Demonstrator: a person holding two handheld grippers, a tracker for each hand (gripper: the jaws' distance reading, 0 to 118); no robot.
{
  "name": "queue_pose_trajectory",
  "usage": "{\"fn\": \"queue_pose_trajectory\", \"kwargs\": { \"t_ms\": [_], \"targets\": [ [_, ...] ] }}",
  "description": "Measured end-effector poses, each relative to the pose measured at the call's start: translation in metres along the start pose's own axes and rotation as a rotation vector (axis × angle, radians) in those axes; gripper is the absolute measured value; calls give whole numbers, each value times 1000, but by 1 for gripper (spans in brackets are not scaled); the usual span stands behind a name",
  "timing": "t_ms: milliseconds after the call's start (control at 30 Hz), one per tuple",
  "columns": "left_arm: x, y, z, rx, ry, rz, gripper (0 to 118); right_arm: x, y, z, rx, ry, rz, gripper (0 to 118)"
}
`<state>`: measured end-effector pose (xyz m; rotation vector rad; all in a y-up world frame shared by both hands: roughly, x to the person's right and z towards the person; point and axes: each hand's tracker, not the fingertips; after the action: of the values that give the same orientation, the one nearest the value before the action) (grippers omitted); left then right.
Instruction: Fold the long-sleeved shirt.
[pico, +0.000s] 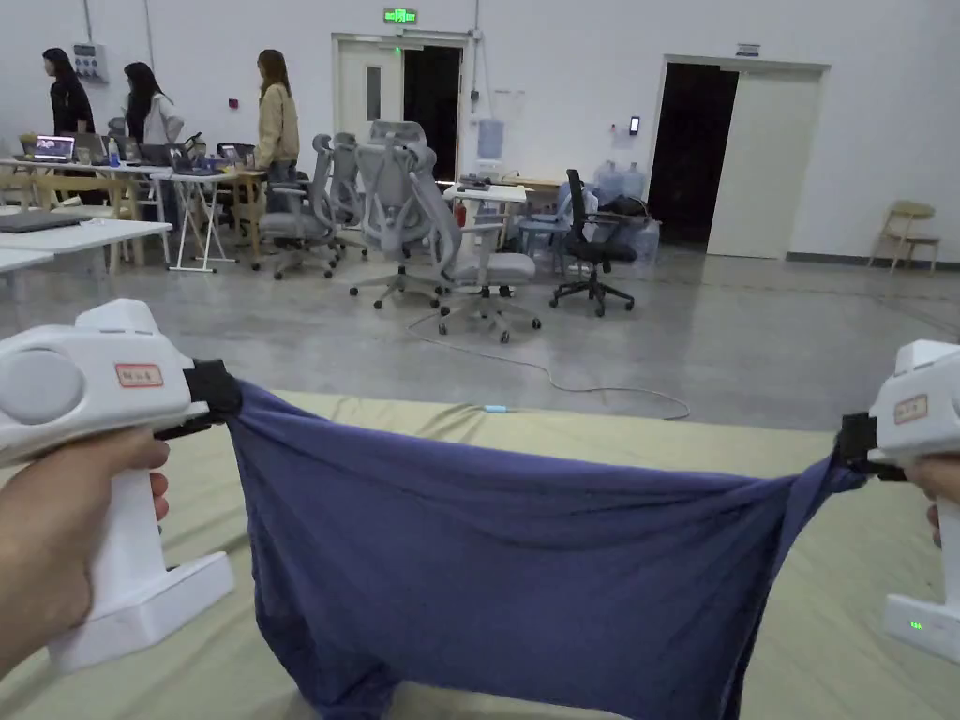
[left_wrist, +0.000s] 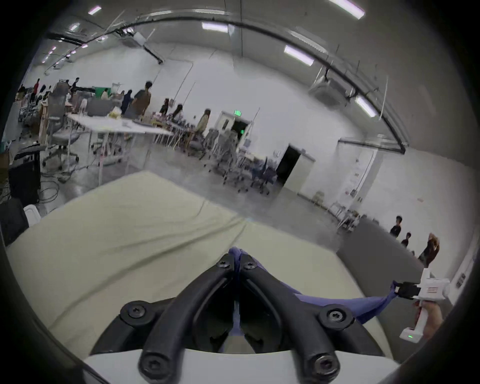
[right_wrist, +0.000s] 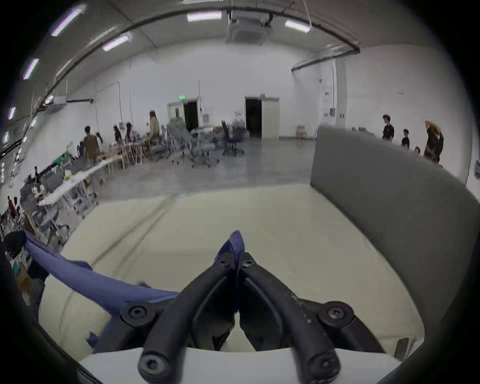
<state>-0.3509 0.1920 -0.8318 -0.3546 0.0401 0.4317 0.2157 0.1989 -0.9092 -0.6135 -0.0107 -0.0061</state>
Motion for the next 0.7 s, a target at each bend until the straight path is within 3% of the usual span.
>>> {"fn": "queue_pose_trajectory", "kwargs": {
  "t_ms": [167,333,567,700],
  "targets": [
    [-16,-75,16,-120,-24,-74,2,11,-101,-16,-78,8,42,4],
    [-32,-127,87,-191,-13,-85,2,26,-176,17,-130,49,79,4],
    [-55,-187,209,-277,-30,21,2,46,-269,121,-150,85,175,4],
    [-64,-221,273,-298,-14,-10,2,61,-326,178,-171,68,200,4]
  ]
}}
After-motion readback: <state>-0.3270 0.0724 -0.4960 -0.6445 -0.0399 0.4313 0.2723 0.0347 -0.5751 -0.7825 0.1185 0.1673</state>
